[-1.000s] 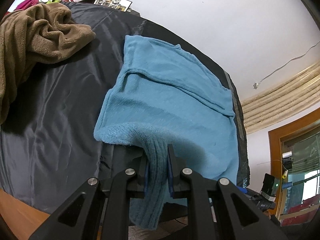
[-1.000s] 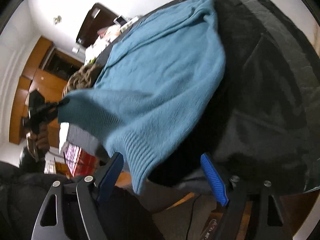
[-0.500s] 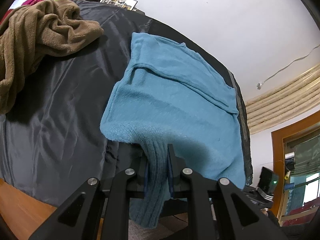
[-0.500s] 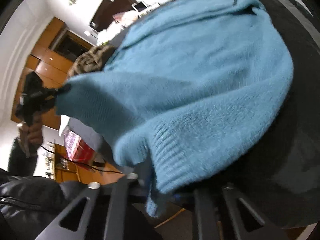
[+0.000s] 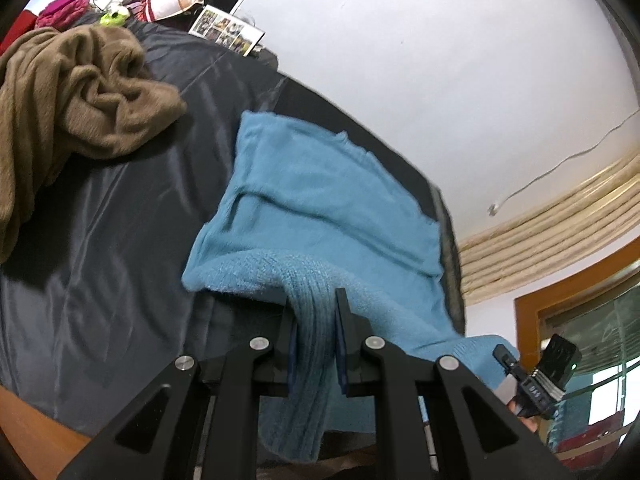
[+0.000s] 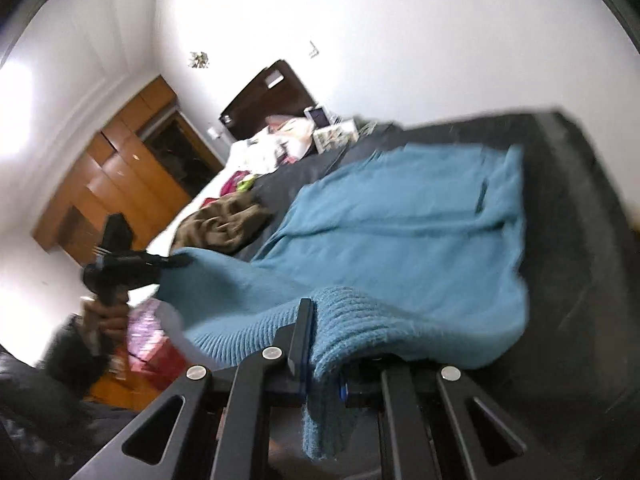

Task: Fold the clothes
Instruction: 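Hold the hem with both grippers and fold it over toward the collar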

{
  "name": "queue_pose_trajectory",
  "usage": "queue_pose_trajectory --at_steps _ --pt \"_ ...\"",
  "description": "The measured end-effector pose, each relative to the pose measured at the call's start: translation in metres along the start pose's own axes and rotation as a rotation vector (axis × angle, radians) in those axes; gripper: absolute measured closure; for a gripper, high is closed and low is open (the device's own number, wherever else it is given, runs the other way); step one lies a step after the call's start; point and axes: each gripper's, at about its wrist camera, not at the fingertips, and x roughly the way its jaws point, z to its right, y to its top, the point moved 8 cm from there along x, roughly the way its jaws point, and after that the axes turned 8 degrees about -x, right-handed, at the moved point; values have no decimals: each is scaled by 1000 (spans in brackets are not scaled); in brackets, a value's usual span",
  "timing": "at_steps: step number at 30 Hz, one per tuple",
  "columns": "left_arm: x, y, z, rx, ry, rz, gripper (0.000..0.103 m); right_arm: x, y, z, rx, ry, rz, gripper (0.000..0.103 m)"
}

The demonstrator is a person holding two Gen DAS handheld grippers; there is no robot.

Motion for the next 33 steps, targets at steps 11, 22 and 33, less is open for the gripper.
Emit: queue_pose_trajectory --at_steps 11,22,33 --pt "25 62 15 -157 -162 0 86 -3 78 53 -9 -158 107 92" --pt "90 118 8 -220 -145 -72 86 58 116 108 94 -225 74 92" --pt "151 165 2 -230 -134 -140 86 104 139 149 158 -314 48 92"
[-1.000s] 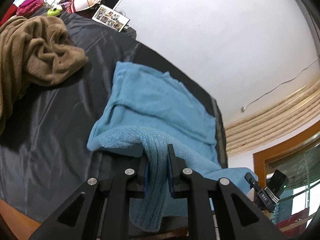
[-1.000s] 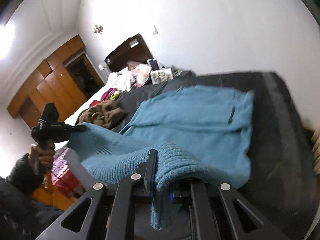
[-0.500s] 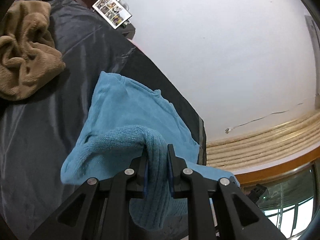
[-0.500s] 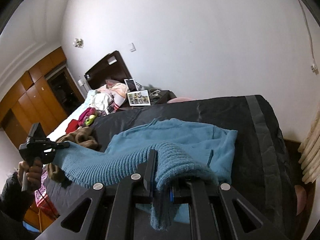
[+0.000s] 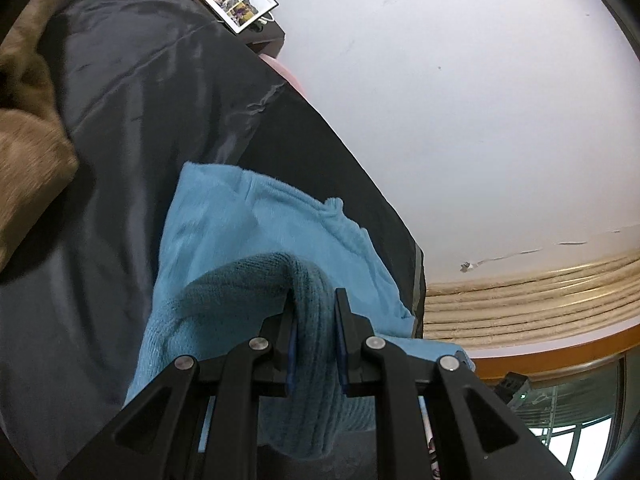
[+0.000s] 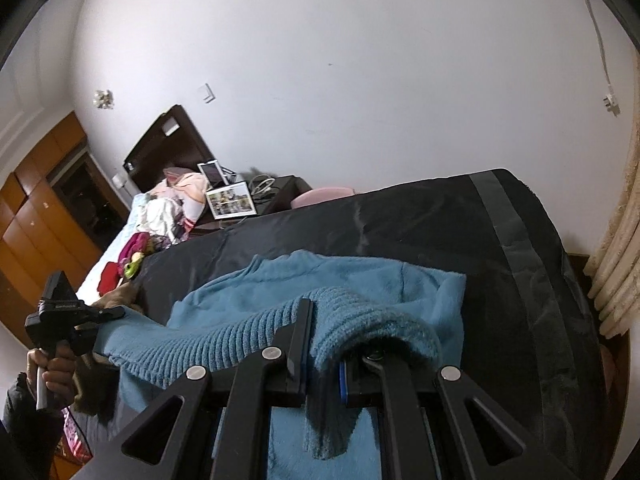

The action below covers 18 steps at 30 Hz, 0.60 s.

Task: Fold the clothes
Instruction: 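Hold the hem with both grippers and fold it over toward the collar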

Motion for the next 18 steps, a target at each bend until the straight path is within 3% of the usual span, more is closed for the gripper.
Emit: queue_pose_trajectory --at_steps 18 --pt "60 29 -34 -62 72 -104 84 70 -13 28 60 -124 -125 92"
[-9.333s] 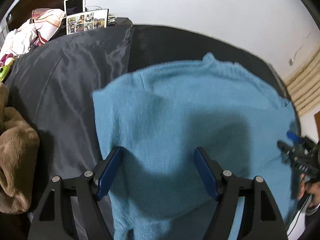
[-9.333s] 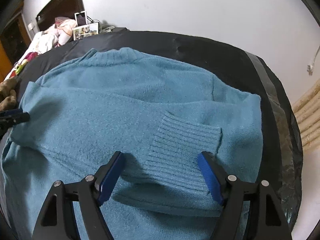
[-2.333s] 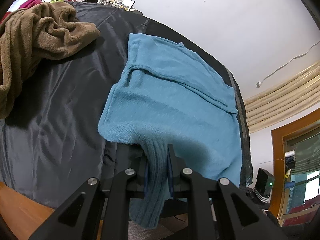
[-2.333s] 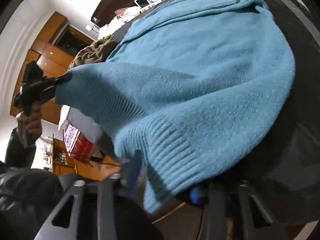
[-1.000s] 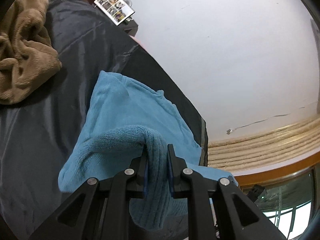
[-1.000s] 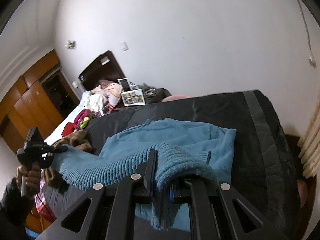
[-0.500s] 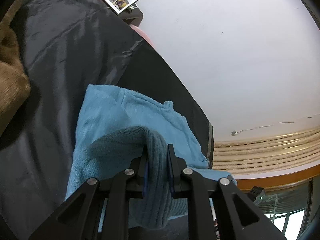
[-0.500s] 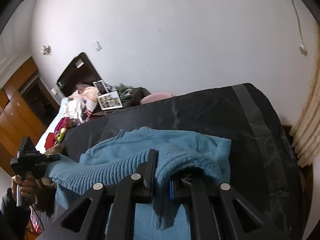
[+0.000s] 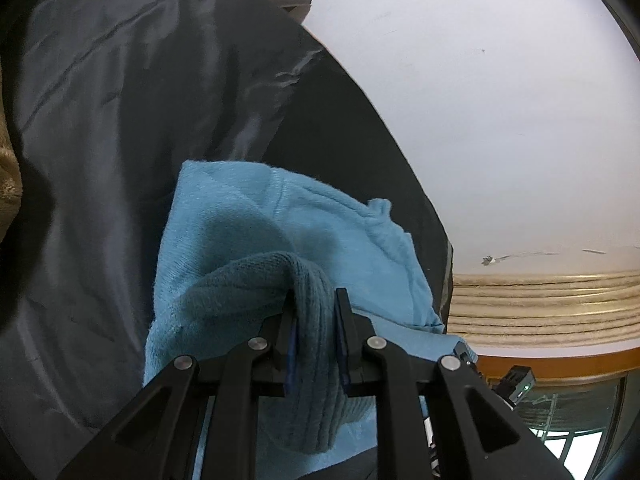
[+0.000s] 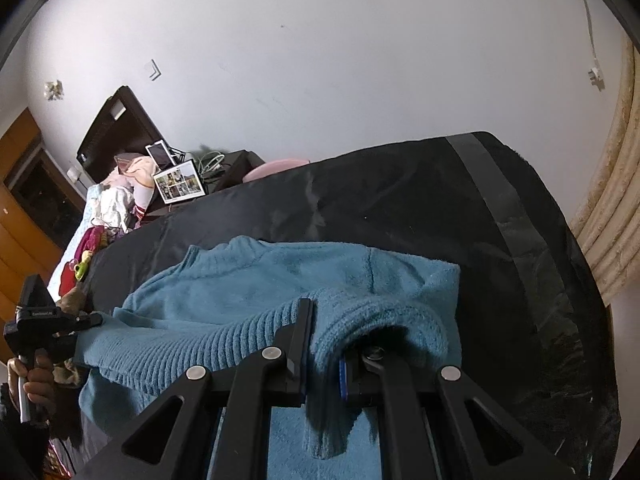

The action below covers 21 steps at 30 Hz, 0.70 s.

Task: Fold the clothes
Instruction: 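Hold the hem with both grippers and fold it over toward the collar, then open both grippers to release the hem onto the sweater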

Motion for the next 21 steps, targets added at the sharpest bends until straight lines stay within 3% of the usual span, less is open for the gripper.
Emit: queue_pose_trajectory --at_steps 4,6,8,13,16,18,21 --pt "4 4 -4 -25 -8 -6 66 12 -3 5 34 -4 -27 92" --pt "2 5 1 -28 -63 -18 41 17 -4 9 73 12 -34 91" --pt "-1 6 8 -21 -96 -15 33 21 -5 14 121 30 -35 91" --pt "-9 13 18 -2 -124 8 28 25 0 15 207 110 -29 87" --pt "-7 15 16 -16 -141 7 28 24 5 14 296 208 -16 69" --pt "-8 18 15 -35 -168 8 28 22 9 14 348 269 0 49" --pt "-17 20 14 -58 -253 33 28 16 15 13 376 294 28 49"
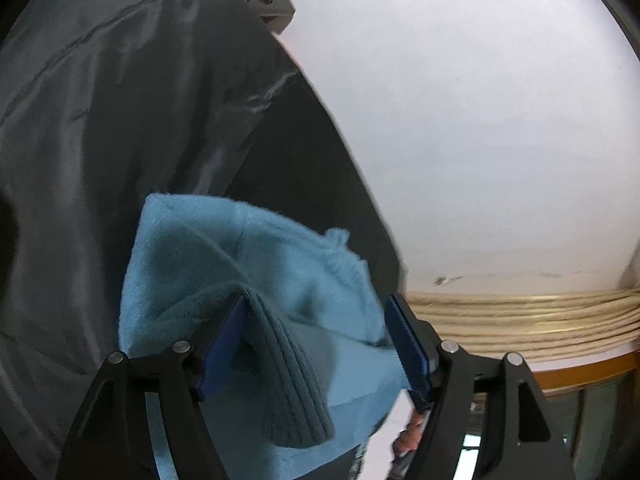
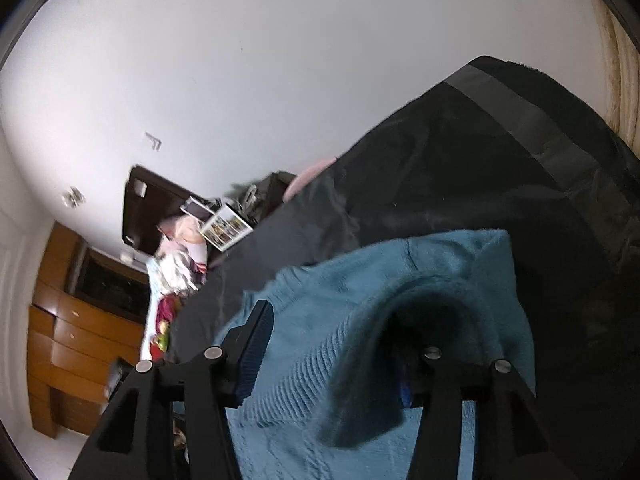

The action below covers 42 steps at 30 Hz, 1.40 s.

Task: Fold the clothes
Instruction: 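Open both grippers to release the hem onto the sweater, then smooth the folded sweater flat with both open grippers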

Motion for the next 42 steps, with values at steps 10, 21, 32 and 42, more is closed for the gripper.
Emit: queue_pose_trajectory --at_steps 10,21,32,42 --pt "-25 6 10 8 -92 49 27 -12 13 -2 -13 -52 54 48" --pt "-44 -57 19 417 163 -30 27 -14 -13 -4 -143 -185 8 48" --pt "35 -97 9 733 490 -94 27 8 -41 -6 -259 -262 -128 48" --pt "46 -39 1 646 582 57 27 60 -39 0 -483 -453 -240 48"
